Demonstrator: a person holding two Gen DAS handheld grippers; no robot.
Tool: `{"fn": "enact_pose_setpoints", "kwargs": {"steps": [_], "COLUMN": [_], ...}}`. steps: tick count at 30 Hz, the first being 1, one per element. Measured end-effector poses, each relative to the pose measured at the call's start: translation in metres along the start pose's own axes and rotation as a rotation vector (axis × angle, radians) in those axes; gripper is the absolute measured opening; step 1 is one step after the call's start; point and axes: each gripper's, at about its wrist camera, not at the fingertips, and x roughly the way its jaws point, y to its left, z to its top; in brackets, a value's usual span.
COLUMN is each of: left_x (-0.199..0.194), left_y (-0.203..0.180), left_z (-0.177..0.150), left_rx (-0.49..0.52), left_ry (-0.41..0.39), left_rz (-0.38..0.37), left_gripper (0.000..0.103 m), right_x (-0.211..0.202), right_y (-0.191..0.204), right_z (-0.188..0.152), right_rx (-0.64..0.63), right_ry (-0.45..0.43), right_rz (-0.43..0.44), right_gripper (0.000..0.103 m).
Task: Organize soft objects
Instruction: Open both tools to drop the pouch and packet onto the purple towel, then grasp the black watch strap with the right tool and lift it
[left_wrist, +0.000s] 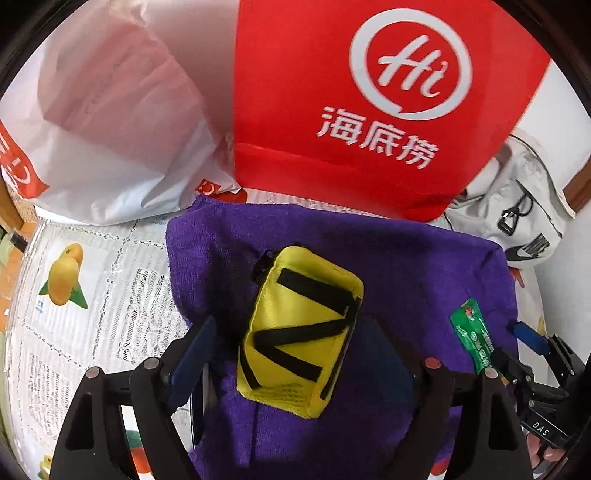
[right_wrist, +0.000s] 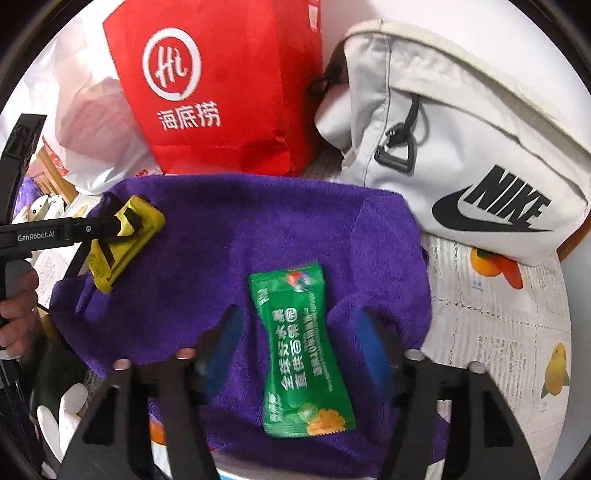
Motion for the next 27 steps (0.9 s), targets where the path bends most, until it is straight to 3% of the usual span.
{"fn": "enact_pose_setpoints", "kwargs": {"steps": [4, 8, 12, 18, 22, 25, 27], "left_x": [-0.017, -0.043, -0.067, -0.105, -0.126, -0.133, -0.136], "left_y": [0.001, 0.005, 0.015, 0.028, 0.035, 0.042, 0.046], "left_z": [-0.006, -0.021, -0.037, -0.069, -0.098, -0.120, -0.133], "left_rx": [0.006, 0.018, -0.005, -0.022, -0.027, -0.034, -0.036], "left_ry": [-0.016, -0.059, -0.080, -0.115, -0.138, -0.132, -0.128], "left_rz": [-0.010, 0.019, -0.002, 0.003, -0.005, -0.014, -0.019], "left_gripper": [0.083, 0.083, 0.083, 0.083, 0.083, 0.083, 0.083], "right_x": [-0.016, -0.041, -0.073, -0.116, -0.133, -0.136, -0.136], "right_y": [0.000, 0.006, 0.014, 0.035, 0.052, 0.075, 0.095], "right_z": [-0.005, -0.016, -0.033, -0.069, -0.091, -0.114, -0.130], "right_rx": [0.030, 0.060, 0.087, 0.104, 0.099, 0.044, -0.034], "right_ry": [-0.013, -0.047, -0.076, -0.168, -0.155, -0.114, -0.083], "right_rz": [-0.001, -0.018, -0.026, 0.050, 0.123, 0.086, 0.051], "right_gripper": [0.069, 0.080, 0.082, 0.082, 0.082, 0.081, 0.068]}}
